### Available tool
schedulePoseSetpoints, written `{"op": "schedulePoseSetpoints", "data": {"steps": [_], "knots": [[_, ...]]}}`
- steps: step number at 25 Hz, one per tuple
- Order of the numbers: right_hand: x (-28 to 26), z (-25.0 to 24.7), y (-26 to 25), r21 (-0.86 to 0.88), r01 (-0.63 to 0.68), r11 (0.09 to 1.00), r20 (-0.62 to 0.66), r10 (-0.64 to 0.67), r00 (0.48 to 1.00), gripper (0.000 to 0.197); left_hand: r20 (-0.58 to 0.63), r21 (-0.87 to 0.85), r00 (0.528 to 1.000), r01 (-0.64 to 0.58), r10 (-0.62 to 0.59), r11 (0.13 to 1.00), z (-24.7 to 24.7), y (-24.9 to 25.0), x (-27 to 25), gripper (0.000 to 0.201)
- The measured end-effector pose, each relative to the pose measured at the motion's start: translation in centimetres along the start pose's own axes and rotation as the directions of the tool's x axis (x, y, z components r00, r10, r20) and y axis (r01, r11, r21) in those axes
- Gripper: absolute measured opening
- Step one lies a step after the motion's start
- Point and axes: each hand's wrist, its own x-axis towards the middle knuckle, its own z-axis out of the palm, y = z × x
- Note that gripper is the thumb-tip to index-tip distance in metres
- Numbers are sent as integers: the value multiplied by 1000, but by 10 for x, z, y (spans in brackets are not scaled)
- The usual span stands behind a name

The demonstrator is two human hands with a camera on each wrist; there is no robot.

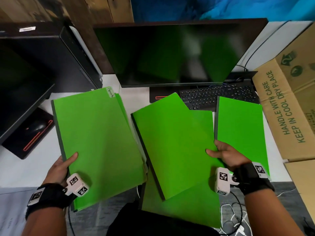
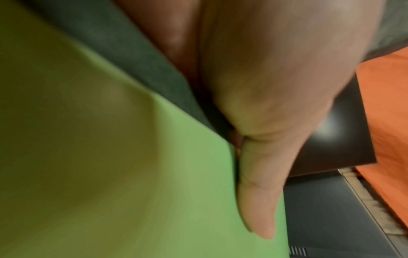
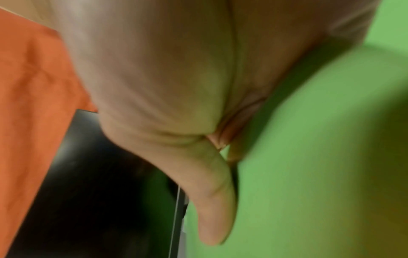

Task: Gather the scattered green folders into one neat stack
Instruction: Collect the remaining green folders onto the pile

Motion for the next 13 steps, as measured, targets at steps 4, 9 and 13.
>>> {"op": "schedulePoseSetpoints", "data": {"steps": [4,9,13], "knots": [[-7,-11,-16,80,69,994,75,-75,994,86,-91,51,996,-16,20,999,-28,2,6,47],[-15,-13,-36,63,177,982,88,-182,979,54,-97,339,995,41,-8,940,-35,-20,28,92],[5,31,-52,92,264,960,109,-273,956,47,122,130,991,42,-58,991,20,-30,17,55]]}}
